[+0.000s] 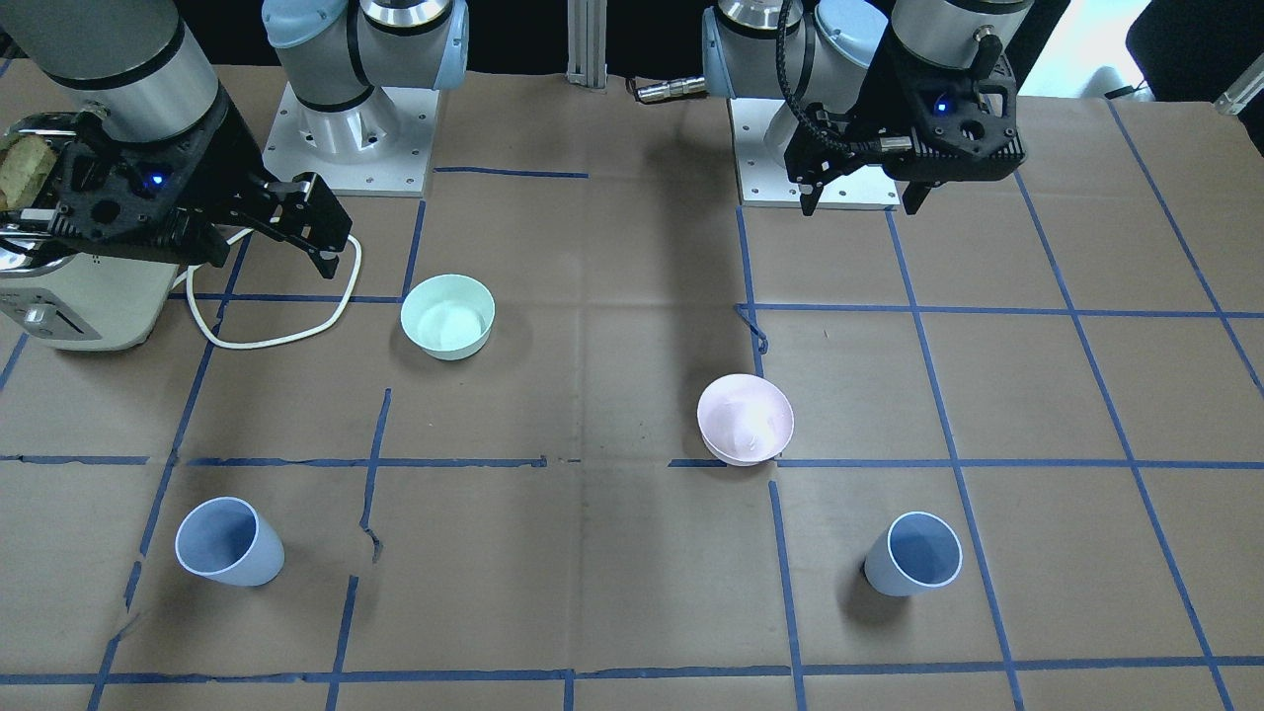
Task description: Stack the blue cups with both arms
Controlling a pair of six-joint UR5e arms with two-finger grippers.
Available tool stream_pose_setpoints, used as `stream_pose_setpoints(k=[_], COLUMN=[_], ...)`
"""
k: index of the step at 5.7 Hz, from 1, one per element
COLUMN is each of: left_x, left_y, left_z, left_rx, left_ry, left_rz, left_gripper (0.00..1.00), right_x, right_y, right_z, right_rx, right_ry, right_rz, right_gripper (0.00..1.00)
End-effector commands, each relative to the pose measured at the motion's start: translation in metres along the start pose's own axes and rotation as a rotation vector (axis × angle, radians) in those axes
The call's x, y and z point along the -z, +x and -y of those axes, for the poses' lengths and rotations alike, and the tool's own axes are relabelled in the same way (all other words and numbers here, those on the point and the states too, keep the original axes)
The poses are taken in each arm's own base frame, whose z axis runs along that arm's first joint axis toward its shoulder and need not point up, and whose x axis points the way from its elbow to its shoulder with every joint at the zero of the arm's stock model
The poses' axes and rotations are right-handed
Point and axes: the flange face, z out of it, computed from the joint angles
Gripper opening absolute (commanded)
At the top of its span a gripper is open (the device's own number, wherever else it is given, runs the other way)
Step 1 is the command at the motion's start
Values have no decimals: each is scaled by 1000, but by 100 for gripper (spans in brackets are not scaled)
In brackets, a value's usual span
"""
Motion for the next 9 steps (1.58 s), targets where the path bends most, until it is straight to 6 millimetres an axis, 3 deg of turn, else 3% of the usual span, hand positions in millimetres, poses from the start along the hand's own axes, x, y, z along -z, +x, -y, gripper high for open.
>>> stream_pose_setpoints(k=[1, 3, 5, 6, 8, 9], left_x=[-1, -2, -6, -13, -39, -63], left_y=[0, 1, -1, -4, -4, -5], left_z=[-1, -1, 9, 17, 52, 78], left_rx=[0, -2, -5, 1, -12, -27], left_ry=[-1, -1, 5, -3, -4, 8], left_rz=[1, -4, -15, -15, -5, -5], left_gripper=[99, 99, 99, 99, 99, 99], right_x=[2, 3, -2, -6, -35, -42], right_y=[-1, -12, -10, 4, 119, 136], right_z=[-3, -7, 0, 26, 106, 145], right_rx=[3, 18, 42, 156, 90, 145], right_ry=[3, 6, 8, 89, 53, 69], right_rz=[2, -2, -9, -14, 3, -1], right_gripper=[100, 100, 100, 100, 100, 100])
